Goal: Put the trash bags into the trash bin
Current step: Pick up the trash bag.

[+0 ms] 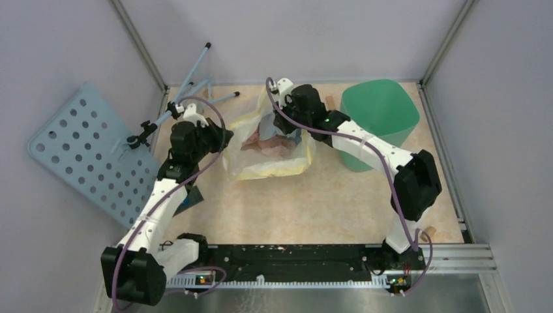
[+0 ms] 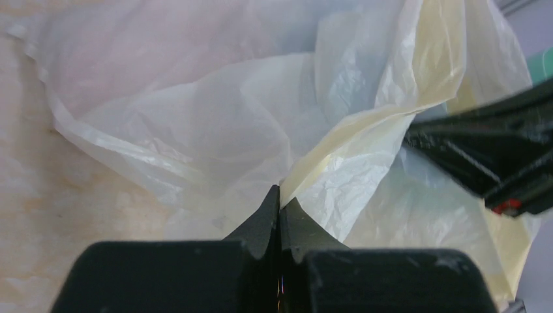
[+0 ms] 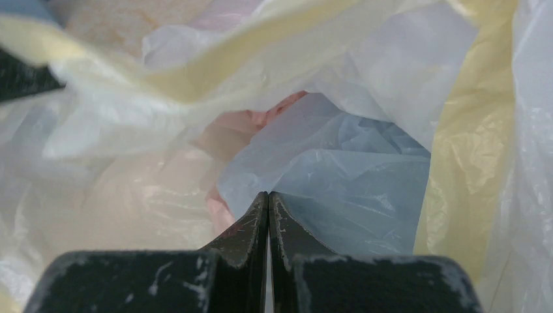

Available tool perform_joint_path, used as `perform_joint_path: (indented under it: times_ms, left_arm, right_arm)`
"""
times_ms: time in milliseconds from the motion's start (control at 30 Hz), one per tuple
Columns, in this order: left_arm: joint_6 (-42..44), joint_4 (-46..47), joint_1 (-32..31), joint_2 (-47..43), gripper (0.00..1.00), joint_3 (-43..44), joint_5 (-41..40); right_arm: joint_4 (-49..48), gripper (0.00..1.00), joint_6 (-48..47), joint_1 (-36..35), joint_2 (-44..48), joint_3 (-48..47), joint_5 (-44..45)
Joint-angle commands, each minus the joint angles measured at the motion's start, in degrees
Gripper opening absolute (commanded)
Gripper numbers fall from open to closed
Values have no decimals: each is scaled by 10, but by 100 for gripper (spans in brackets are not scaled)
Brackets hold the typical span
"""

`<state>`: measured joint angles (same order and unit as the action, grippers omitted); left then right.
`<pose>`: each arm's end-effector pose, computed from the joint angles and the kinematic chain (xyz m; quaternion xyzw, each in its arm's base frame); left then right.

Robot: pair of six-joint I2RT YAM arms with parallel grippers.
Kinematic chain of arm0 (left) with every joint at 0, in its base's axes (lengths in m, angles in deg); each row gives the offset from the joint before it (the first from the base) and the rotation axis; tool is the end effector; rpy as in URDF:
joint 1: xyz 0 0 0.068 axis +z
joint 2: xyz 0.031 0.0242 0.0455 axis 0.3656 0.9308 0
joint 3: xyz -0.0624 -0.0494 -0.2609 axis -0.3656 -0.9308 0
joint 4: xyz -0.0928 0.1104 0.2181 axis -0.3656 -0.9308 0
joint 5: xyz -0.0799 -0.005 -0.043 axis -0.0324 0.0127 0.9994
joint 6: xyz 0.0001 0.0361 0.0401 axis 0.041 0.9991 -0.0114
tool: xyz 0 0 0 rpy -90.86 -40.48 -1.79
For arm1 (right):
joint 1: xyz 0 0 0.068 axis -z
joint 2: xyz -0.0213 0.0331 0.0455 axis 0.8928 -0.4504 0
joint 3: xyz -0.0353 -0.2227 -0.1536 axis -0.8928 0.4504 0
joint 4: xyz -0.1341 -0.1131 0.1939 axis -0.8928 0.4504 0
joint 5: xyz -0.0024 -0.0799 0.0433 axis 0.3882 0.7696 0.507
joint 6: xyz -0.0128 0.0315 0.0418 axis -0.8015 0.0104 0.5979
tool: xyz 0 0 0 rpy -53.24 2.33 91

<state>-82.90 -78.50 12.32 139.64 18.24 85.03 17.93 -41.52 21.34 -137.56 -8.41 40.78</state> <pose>0.2326 -0.0462 0.2993 -0.0847 0.8012 -0.2960 0.5132 0.3141 0.2862 0.3254 -0.3222 0.7869 0.2269 0.4749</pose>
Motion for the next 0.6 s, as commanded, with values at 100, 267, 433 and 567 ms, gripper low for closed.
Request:
perform_joint_path:
  times_ms: [100, 267, 433, 567]
  left_arm:
    - [38, -68, 45, 83, 0, 132, -45]
    - [50, -66, 50, 144, 0, 160, -1]
    - [34, -31, 49, 183, 0, 146, 33]
    - [38, -35, 50, 199, 0, 150, 27]
  right_arm:
    - [9, 0, 13, -4, 115, 33, -95]
    - [-15, 0, 31, -4, 165, 37, -115]
    - [-67, 0, 75, -4, 197, 14, -91]
    - [-129, 0, 120, -3, 237, 8, -67]
